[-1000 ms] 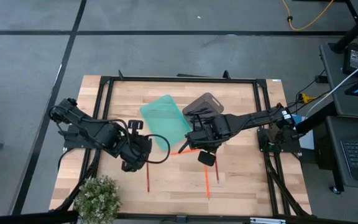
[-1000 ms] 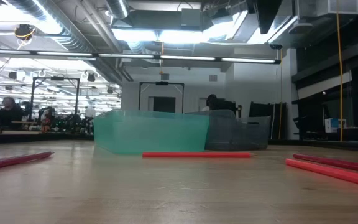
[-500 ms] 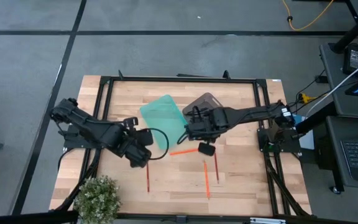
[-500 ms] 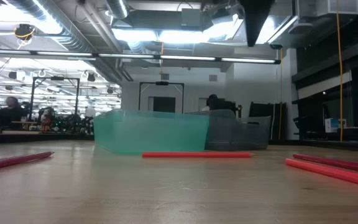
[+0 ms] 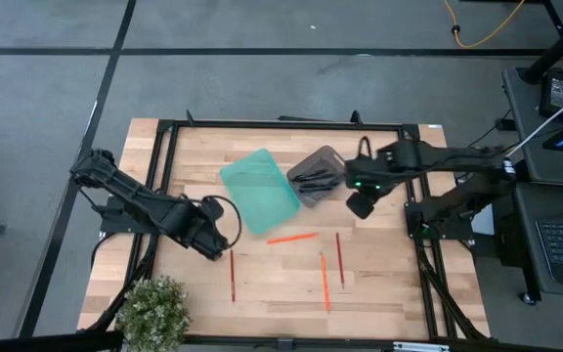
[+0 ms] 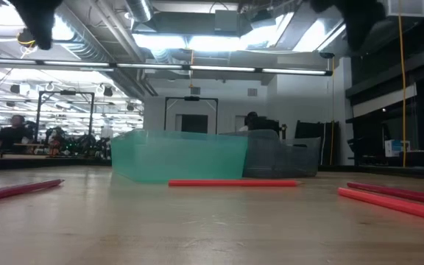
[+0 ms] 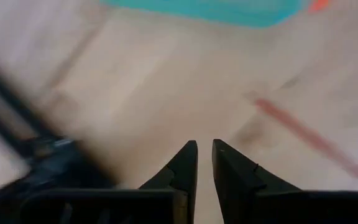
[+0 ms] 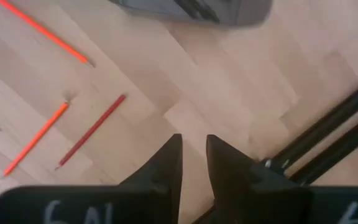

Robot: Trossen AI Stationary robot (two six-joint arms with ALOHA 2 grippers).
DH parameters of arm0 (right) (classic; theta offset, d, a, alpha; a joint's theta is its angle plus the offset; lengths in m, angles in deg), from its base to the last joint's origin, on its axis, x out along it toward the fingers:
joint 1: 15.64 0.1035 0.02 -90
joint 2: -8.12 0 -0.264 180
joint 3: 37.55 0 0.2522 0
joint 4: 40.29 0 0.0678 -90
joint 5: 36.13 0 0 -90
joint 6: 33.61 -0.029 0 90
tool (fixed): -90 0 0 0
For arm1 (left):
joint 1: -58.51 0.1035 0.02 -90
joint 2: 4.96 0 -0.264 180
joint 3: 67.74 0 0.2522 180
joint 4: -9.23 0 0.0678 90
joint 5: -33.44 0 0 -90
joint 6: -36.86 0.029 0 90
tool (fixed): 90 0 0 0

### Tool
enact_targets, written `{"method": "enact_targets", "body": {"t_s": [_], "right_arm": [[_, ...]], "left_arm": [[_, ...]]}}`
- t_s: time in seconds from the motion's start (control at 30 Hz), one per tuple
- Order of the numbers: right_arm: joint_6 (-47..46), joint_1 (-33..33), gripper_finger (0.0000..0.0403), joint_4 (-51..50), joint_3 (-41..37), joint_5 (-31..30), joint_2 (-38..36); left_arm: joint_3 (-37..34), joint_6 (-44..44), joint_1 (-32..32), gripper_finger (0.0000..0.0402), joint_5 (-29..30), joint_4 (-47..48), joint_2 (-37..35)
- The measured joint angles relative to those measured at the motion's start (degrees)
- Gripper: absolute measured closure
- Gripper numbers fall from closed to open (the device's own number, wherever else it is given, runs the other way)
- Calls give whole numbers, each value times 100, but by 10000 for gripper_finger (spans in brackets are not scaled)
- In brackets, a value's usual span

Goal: Sort pens & pencils
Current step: Put the left red pencil into the light blue bin

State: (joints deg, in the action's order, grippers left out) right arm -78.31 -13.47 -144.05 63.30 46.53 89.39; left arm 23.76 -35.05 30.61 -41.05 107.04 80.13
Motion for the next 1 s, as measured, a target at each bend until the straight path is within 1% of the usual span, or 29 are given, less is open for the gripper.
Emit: {"method": "enact_targets", "body": {"t_s": [0.1,0.23,0.33,0.5,0.67,0.8,0.93,1.0], "right_arm": [[-315,103,328,-11,-133,-4,-255],[-479,233,328,12,-143,-1,-271],[-372,327,328,5,-144,-4,-257],[51,483,328,2,-144,-12,-251],[463,534,328,1,-144,-12,-249],[747,557,328,2,-144,-17,-249],[907,565,328,1,-144,-82,-249],[905,565,328,1,-144,-119,-249]], "left_arm": [[8,-128,-2,358,-73,-528,189],[6,-268,29,358,-189,-892,483],[6,-512,65,358,-390,-869,654],[6,-891,21,358,-357,-1184,841],[6,-685,39,358,-295,-1661,882],[6,-126,172,358,-285,-2075,882],[6,-136,242,358,-278,-2398,882],[6,-215,274,358,-407,-2563,882]]}}
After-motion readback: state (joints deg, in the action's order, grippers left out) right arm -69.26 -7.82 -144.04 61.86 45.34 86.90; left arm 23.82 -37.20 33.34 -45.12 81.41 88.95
